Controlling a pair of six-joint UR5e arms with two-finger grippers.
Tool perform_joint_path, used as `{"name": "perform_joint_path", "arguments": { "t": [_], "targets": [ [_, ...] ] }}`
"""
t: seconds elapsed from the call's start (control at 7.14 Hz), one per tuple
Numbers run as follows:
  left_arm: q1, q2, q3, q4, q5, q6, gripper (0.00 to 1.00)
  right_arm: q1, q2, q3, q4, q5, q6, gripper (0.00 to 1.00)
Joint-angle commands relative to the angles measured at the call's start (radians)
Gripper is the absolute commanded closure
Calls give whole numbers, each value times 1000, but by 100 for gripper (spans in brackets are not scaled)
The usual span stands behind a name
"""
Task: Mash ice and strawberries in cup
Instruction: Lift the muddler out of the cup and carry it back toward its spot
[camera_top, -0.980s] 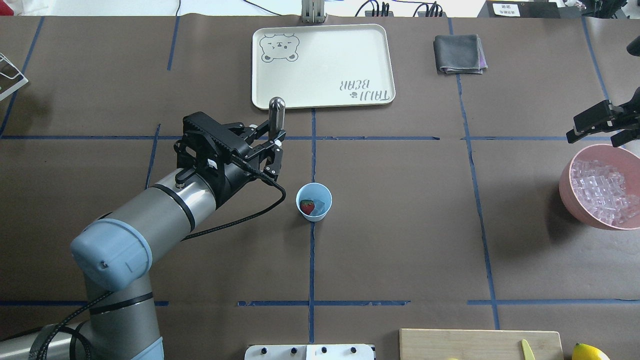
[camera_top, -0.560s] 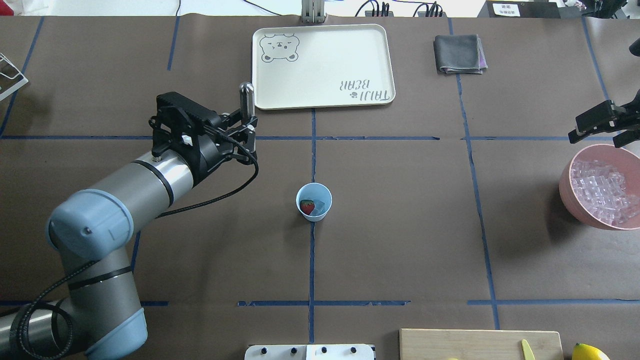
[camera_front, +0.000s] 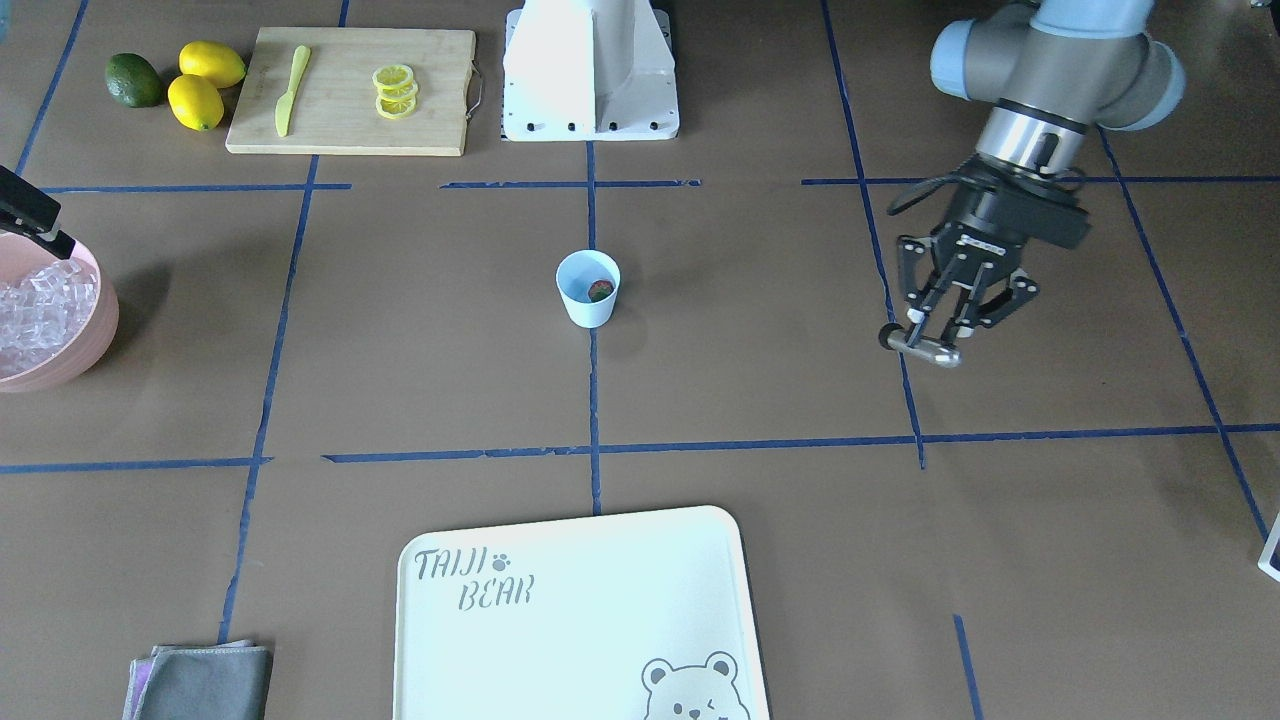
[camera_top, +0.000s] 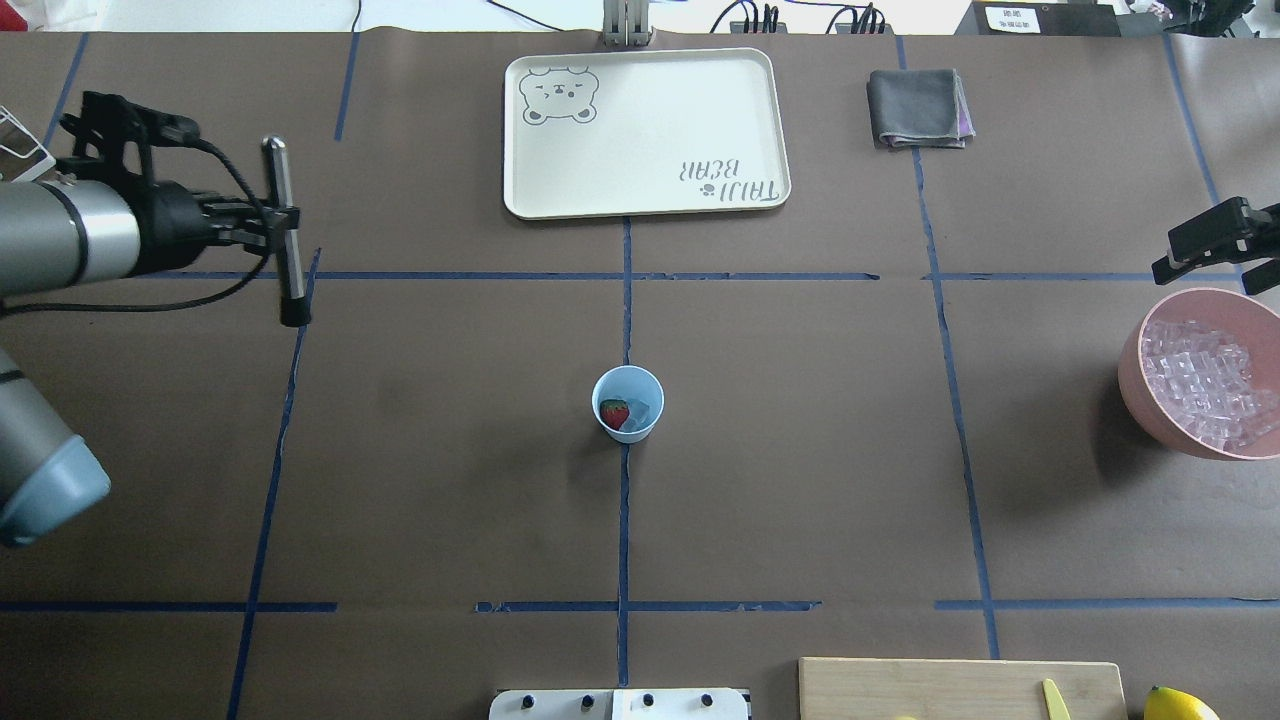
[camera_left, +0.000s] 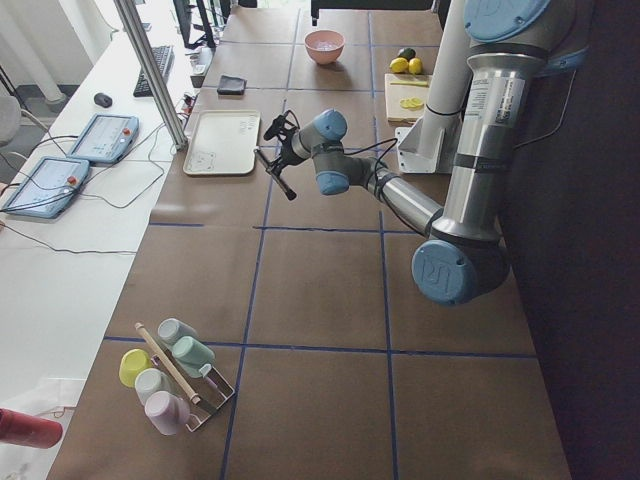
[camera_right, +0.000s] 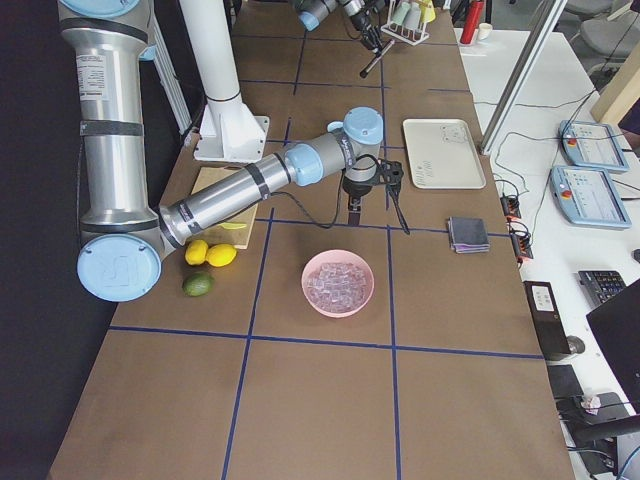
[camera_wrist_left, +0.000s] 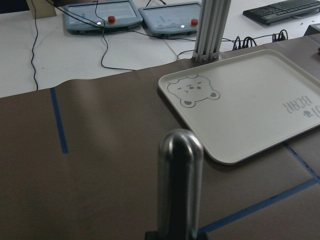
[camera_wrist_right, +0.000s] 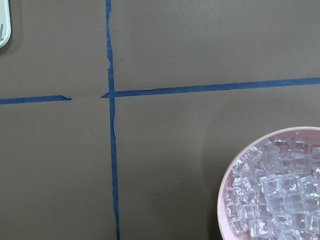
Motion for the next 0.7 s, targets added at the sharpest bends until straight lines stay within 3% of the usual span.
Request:
{"name": "perform_joint_path", "arguments": {
  "t": [0.0, 0.14, 0.56],
  "targets": [
    [-221, 57, 61, 159, -376, 9, 100, 10, -5, 1, 2, 0, -6, 1],
    [-278, 80, 60, 295, -424, 15, 100, 16, -3, 1, 2, 0, -6, 1],
    [-279, 151, 40, 596, -417, 141, 100, 15, -2, 3, 2, 0, -7, 1]
  ]
}}
